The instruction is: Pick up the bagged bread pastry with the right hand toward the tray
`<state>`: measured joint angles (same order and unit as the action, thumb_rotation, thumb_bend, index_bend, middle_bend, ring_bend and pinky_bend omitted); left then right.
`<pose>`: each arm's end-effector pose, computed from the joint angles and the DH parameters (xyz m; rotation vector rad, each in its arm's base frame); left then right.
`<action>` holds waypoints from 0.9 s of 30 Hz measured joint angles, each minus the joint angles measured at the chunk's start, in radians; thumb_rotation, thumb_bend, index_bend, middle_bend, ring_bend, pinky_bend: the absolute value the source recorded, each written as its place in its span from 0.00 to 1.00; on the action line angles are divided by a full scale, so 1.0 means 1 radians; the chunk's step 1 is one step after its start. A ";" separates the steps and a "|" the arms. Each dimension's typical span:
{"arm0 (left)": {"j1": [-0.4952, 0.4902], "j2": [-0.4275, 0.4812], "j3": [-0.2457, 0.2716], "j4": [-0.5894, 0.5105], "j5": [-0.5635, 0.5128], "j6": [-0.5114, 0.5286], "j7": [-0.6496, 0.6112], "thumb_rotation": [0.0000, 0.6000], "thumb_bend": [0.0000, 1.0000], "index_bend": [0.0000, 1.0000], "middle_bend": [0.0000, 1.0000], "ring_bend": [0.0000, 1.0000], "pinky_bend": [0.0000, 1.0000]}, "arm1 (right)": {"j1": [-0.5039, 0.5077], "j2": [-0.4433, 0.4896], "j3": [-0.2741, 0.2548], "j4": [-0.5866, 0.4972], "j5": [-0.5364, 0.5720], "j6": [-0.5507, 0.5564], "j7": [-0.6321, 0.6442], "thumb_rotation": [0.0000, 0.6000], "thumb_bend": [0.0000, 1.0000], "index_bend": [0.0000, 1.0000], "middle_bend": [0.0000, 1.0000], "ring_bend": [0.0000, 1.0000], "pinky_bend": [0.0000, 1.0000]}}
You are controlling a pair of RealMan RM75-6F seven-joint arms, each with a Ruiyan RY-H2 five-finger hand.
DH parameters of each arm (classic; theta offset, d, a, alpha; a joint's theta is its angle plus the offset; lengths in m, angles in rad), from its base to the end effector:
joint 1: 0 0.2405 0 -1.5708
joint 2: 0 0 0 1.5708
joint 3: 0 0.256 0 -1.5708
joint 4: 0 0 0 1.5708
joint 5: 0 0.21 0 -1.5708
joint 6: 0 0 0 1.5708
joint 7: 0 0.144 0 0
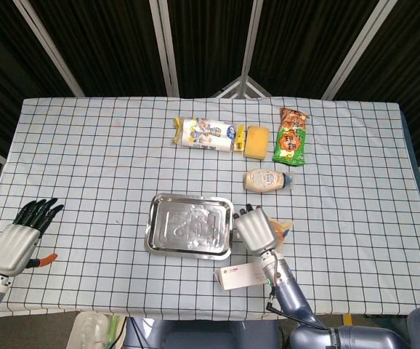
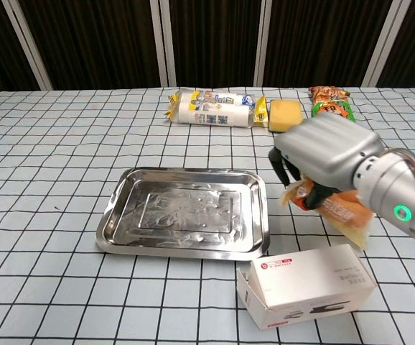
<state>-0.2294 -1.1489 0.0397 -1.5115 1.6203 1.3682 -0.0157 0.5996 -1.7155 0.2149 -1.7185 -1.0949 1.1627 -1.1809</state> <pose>-0.3014 0.2052 0.1253 -1.6984 -0.8536 -0.8769 -0.0995 -0.2776 -0.0387 1.8943 -0.4908 0.6922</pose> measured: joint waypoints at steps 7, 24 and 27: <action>0.003 0.005 0.001 0.002 0.006 0.010 -0.014 1.00 0.06 0.00 0.00 0.00 0.00 | 0.144 -0.139 0.058 -0.019 0.121 0.036 -0.210 1.00 0.40 0.55 0.53 0.40 0.64; 0.006 0.018 0.000 0.012 0.011 0.024 -0.060 1.00 0.06 0.00 0.00 0.00 0.00 | 0.378 -0.400 0.135 0.261 0.283 0.047 -0.315 1.00 0.40 0.24 0.39 0.32 0.59; 0.005 0.020 0.000 0.013 0.013 0.024 -0.066 1.00 0.06 0.00 0.00 0.00 0.00 | 0.400 -0.418 0.137 0.324 0.275 0.041 -0.294 1.00 0.39 0.00 0.09 0.06 0.42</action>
<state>-0.2240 -1.1292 0.0398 -1.4982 1.6332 1.3920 -0.0818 0.9997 -2.1332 0.3518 -1.3946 -0.8196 1.2036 -1.4752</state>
